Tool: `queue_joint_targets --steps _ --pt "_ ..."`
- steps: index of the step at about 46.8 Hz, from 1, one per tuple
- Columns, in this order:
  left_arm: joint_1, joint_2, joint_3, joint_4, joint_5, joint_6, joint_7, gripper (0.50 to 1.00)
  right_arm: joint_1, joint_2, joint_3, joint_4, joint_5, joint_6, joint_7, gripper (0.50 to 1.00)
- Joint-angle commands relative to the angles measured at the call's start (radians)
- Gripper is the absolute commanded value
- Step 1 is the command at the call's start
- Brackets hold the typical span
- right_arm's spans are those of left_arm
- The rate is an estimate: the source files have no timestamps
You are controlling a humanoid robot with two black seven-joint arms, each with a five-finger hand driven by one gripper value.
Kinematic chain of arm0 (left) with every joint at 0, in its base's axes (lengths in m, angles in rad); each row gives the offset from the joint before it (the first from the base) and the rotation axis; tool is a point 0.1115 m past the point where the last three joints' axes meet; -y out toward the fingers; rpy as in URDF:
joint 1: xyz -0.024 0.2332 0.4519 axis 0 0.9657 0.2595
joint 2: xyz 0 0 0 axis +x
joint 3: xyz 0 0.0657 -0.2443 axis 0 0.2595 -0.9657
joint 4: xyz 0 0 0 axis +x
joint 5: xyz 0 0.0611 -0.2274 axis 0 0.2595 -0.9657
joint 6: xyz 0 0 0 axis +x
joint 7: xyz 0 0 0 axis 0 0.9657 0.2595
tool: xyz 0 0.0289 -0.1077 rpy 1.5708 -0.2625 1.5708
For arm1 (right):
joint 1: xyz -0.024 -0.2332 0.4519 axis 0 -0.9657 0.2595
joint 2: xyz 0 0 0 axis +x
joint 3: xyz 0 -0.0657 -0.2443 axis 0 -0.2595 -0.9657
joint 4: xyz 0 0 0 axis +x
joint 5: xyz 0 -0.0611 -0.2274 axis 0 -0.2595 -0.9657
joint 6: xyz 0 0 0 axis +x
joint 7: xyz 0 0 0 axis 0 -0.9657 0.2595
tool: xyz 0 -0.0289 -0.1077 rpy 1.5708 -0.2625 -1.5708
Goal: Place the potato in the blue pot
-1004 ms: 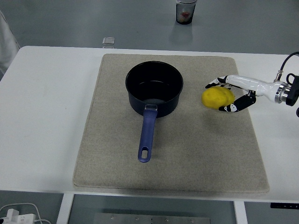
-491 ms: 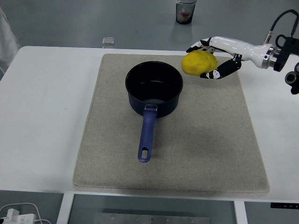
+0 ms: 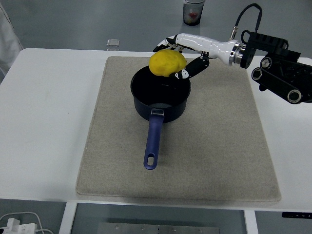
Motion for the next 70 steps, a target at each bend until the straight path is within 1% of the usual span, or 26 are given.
queue_joint_targets --steps 1,6,22,24,28,32,37,41,45,53,56,61,70 --pt "0.000 0.000 0.000 0.000 0.000 0.000 0.000 0.996 -0.007 0.010 -0.034 -0.026 -0.006 -0.001 0.000 0.500" --pt "0.000 0.000 0.000 0.000 0.000 0.000 0.000 0.996 -0.013 0.035 -0.040 -0.035 -0.009 -0.003 -0.001 0.500" --pt "0.000 0.000 0.000 0.000 0.000 0.000 0.000 0.996 -0.022 0.041 -0.035 -0.035 -0.006 -0.003 -0.004 0.504" --pt "0.000 0.000 0.000 0.000 0.000 0.000 0.000 0.996 -0.024 0.044 -0.035 -0.035 -0.004 -0.003 -0.004 0.535" --pt "0.000 0.000 0.000 0.000 0.000 0.000 0.000 0.996 -0.027 0.072 -0.038 -0.035 -0.001 -0.003 -0.004 0.625" --pt "0.000 0.000 0.000 0.000 0.000 0.000 0.000 0.996 -0.027 0.076 -0.040 -0.035 -0.001 -0.003 -0.004 0.719" --pt "0.000 0.000 0.000 0.000 0.000 0.000 0.000 0.996 -0.027 0.082 -0.038 -0.035 0.002 -0.004 -0.004 0.791" --pt "0.000 0.000 0.000 0.000 0.000 0.000 0.000 0.996 -0.027 0.082 -0.038 -0.035 0.002 -0.004 -0.004 0.829" --pt "0.000 0.000 0.000 0.000 0.000 0.000 0.000 0.996 -0.028 0.082 -0.038 -0.035 0.002 -0.003 -0.004 0.850" --pt "0.000 0.000 0.000 0.000 0.000 0.000 0.000 0.996 -0.039 0.082 -0.038 -0.035 0.002 -0.001 -0.004 0.862" --pt "0.000 0.000 0.000 0.000 0.000 0.000 0.000 0.996 -0.041 0.082 -0.040 -0.035 0.004 -0.001 -0.004 0.893" --pt "0.000 0.000 0.000 0.000 0.000 0.000 0.000 0.996 -0.041 0.082 -0.034 -0.035 0.007 -0.001 -0.004 0.913" --pt "0.000 0.000 0.000 0.000 0.000 0.000 0.000 0.996 -0.044 0.082 -0.026 -0.035 0.005 -0.003 -0.004 0.913"
